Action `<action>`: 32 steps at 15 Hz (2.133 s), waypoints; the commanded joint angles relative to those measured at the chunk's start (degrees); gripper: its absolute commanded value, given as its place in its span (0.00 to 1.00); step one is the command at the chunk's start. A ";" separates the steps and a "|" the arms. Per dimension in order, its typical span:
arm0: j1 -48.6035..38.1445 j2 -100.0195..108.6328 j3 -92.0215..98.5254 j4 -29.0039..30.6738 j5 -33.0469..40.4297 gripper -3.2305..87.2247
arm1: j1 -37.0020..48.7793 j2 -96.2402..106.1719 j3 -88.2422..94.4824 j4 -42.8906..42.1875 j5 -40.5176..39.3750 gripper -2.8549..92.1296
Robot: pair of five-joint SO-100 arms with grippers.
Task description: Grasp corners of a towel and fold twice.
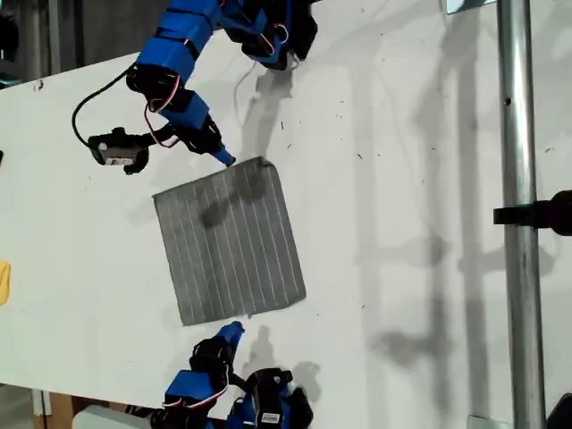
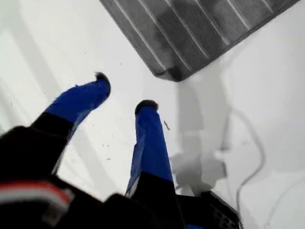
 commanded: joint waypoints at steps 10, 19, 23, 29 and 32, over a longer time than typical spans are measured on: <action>1.85 0.26 0.70 0.44 -0.88 0.03 | -1.49 -24.17 22.06 -31.82 -15.91 0.47; -0.70 0.44 1.76 -0.09 0.62 0.03 | 2.02 -18.28 9.58 -16.52 -21.45 0.45; -0.53 1.58 3.43 0.44 0.00 0.03 | 5.27 -26.54 13.97 -25.05 -23.99 0.45; -0.53 5.54 6.94 0.35 -1.05 0.03 | 8.70 -33.31 15.29 -31.46 -28.04 0.36; -0.97 5.54 7.65 0.26 -1.41 0.03 | 8.09 -34.01 14.68 -31.55 -27.42 0.07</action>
